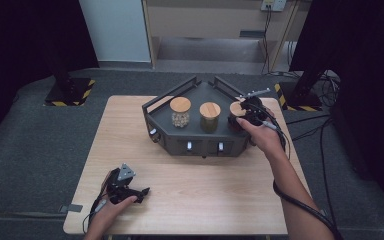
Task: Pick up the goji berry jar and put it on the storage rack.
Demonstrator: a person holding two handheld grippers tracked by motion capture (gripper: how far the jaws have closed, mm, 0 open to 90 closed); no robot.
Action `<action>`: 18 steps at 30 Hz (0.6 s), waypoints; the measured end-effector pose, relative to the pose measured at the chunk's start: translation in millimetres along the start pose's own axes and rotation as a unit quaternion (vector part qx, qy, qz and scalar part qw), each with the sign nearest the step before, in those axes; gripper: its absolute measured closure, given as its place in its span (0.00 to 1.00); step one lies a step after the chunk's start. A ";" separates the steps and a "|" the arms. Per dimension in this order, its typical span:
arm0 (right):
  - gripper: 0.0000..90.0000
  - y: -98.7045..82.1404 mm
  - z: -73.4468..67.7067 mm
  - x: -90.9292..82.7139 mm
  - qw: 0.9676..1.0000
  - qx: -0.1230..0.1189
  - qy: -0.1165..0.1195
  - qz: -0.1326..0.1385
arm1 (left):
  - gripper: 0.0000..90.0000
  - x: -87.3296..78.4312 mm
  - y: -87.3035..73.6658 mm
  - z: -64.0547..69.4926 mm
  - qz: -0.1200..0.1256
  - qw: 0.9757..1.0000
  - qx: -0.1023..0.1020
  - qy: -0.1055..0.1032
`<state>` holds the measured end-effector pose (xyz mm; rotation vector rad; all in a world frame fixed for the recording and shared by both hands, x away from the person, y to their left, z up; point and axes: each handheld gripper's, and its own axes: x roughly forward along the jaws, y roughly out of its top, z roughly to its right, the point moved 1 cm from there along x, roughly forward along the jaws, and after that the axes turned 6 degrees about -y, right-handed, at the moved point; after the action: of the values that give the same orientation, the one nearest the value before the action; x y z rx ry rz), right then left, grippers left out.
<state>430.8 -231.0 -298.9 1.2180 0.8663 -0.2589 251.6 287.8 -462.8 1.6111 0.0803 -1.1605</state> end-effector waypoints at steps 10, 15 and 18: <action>0.28 -3.8 -1.7 1.3 1.000 0.003 -0.003 0.007 | 0.00 0.0 0.0 0.0 0.000 1.000 0.000 0.000; 0.24 -5.0 -2.4 0.5 1.000 0.001 -0.006 0.011 | 0.00 0.0 0.0 0.0 0.000 1.000 0.000 0.000; 0.18 -8.1 -1.1 -0.1 1.000 0.001 -0.003 0.017 | 0.00 0.0 0.0 0.0 0.000 1.000 0.000 0.000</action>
<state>425.4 -233.0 -304.6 1.2326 0.8398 -0.2365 251.6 287.8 -462.8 1.6113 0.0804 -1.1604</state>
